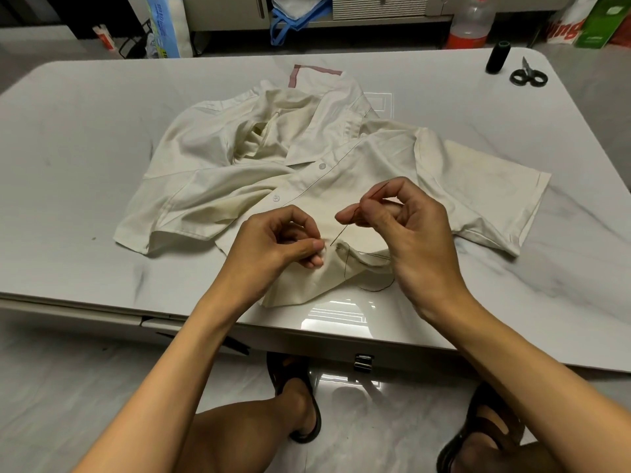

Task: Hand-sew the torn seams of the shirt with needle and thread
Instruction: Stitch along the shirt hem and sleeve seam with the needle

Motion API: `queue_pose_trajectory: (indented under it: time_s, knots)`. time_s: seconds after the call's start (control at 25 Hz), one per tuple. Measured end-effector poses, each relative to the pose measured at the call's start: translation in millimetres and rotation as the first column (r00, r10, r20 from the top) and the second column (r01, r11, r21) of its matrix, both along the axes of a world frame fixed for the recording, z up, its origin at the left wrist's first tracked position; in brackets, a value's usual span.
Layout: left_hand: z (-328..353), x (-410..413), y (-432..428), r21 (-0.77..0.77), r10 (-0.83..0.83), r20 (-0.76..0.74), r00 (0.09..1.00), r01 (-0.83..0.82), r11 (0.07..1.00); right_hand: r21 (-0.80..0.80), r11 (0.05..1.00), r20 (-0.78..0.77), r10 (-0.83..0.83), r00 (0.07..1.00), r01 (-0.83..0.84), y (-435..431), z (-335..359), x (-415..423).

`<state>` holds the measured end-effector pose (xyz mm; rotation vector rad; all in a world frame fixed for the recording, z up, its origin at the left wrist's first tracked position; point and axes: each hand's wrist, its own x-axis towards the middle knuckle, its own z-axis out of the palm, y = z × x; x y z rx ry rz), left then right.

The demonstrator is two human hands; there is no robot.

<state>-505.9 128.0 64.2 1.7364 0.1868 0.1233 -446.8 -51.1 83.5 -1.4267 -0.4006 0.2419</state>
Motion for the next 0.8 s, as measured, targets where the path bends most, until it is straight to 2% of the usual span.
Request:
queue_pose_trajectory:
  time_s: [0.2,0.44,0.64,0.8]
  knots:
    - [-0.9,0.0,0.9,0.005,-0.014,-0.003,1.0,0.014,1.0,-0.054,0.999,-0.011,0.008,1.0,-0.008,1.4,-1.2,0.1]
    - [-4.0,-0.2,5.3,-0.019,-0.013,-0.029,1.0,0.012,1.0,-0.027,0.999,-0.027,0.037,0.999,-0.038,1.9,0.6,1.5]
    - [-8.3,2.0,7.3,0.078,0.017,-0.026,1.0,-0.015,0.997,0.065,0.993,-0.027,0.099,0.995,-0.097,2.0,4.3,2.1]
    - [-12.0,6.1,9.0,0.147,0.047,-0.034,0.998,-0.042,0.988,0.104,0.992,-0.021,0.075,0.997,-0.073,-1.5,10.4,1.9]
